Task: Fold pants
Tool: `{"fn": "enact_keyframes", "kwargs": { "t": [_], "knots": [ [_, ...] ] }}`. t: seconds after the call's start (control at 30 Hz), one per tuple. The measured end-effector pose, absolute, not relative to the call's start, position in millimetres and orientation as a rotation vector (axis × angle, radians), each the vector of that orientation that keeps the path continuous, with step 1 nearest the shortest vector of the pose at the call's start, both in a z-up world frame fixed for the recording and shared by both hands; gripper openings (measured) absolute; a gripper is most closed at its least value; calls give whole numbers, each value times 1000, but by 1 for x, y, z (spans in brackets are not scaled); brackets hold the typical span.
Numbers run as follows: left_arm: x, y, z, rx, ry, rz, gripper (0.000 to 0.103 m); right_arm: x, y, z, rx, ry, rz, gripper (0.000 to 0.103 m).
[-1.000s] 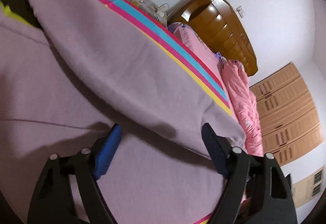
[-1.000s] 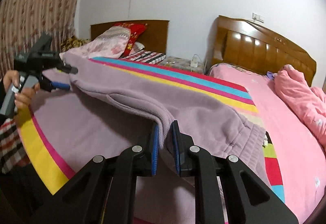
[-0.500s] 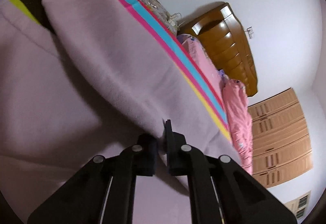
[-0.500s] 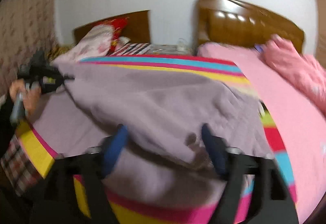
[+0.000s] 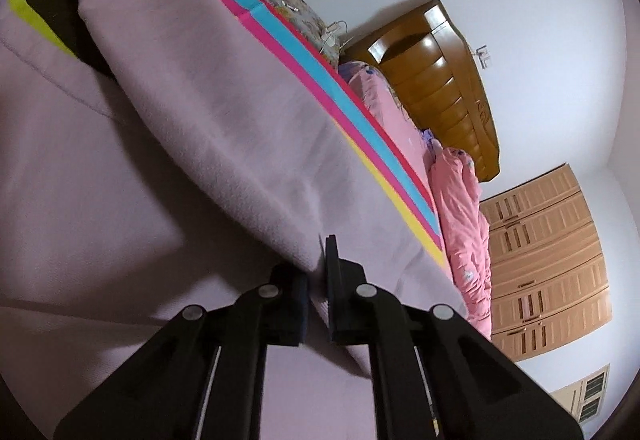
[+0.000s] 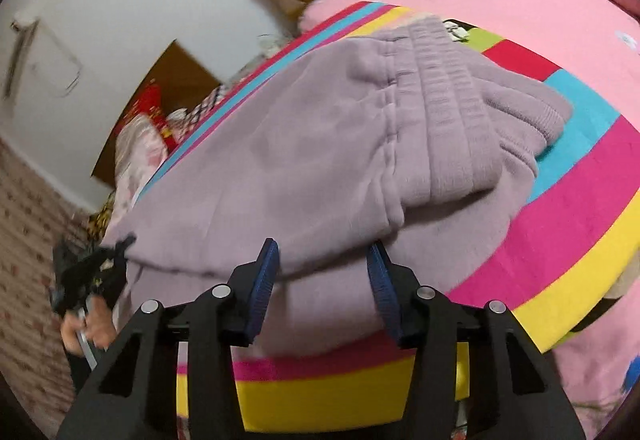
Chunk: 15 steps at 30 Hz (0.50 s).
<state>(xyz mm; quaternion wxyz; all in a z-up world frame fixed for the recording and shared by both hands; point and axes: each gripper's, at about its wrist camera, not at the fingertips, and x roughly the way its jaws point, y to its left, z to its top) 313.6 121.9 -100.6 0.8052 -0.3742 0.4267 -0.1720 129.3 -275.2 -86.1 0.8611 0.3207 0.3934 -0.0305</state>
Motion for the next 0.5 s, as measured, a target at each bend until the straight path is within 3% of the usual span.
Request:
{"fn": "enact_keyframes", "kwargs": {
  "t": [0.27,0.37,0.4,0.47,0.5],
  "knots": [
    [312,139,-113,-819,907,-349,23,133,-280,-89,725,780,-134,45],
    [317,150,-110,-807,877,-291,33,130,-285,-92,743,759,-144,37],
    [318,154,-110,-818,867,-284,31,128,-288,-93,752,754,-148,30],
    [322,159,-113,-806,866,-288,7,128,-291,-95,752,743,-140,21],
    [321,159,-114,-784,864,-287,6,128,-293,-96,756,742,-131,19]
  ]
}}
